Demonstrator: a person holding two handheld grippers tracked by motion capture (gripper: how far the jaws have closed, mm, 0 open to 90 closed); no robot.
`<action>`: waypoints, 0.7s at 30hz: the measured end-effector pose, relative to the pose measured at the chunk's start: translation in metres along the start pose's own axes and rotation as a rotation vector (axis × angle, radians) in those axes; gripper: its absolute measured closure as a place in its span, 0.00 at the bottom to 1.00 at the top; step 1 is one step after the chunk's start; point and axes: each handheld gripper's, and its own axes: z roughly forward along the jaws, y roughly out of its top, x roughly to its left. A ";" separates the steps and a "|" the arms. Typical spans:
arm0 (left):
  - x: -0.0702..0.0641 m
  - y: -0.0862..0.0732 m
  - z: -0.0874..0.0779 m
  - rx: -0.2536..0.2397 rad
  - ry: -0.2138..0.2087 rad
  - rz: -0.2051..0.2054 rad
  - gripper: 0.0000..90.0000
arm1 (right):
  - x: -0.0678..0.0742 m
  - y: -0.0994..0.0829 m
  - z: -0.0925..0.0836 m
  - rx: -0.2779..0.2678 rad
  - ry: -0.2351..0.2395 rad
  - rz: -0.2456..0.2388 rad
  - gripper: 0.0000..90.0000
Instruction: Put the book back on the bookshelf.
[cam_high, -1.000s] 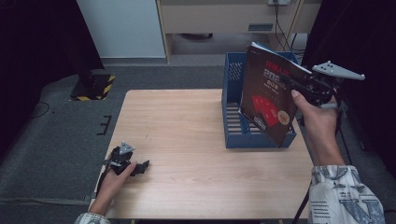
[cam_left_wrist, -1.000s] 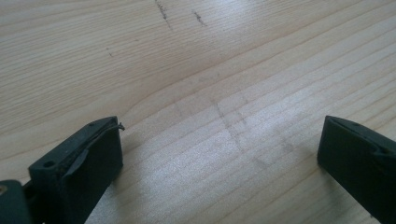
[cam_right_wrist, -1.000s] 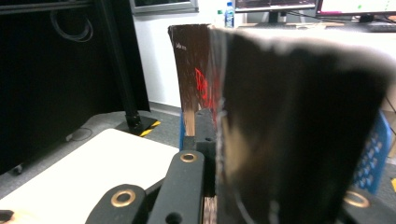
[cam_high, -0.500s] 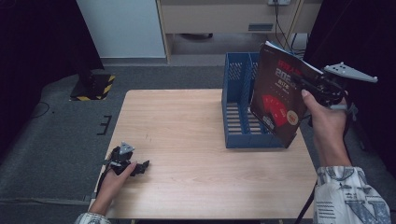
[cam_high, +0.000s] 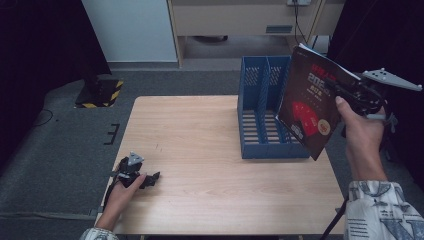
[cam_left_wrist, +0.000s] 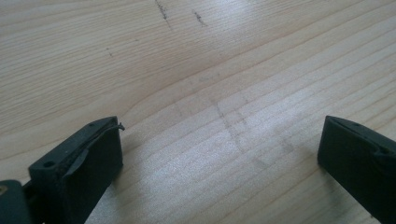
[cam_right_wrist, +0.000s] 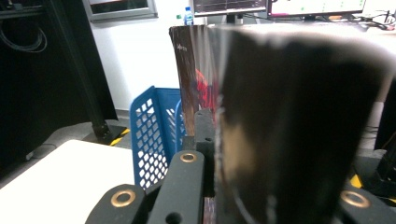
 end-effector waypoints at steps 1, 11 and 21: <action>0.000 0.000 0.000 0.000 0.000 0.000 0.00 | -0.002 0.000 -0.001 0.002 -0.008 -0.003 0.97; 0.000 0.000 0.000 0.000 0.000 -0.001 0.00 | -0.012 -0.001 -0.011 0.003 -0.033 -0.003 0.97; 0.000 0.000 0.000 0.000 0.001 -0.001 0.00 | -0.021 -0.004 -0.014 -0.003 -0.092 0.011 0.97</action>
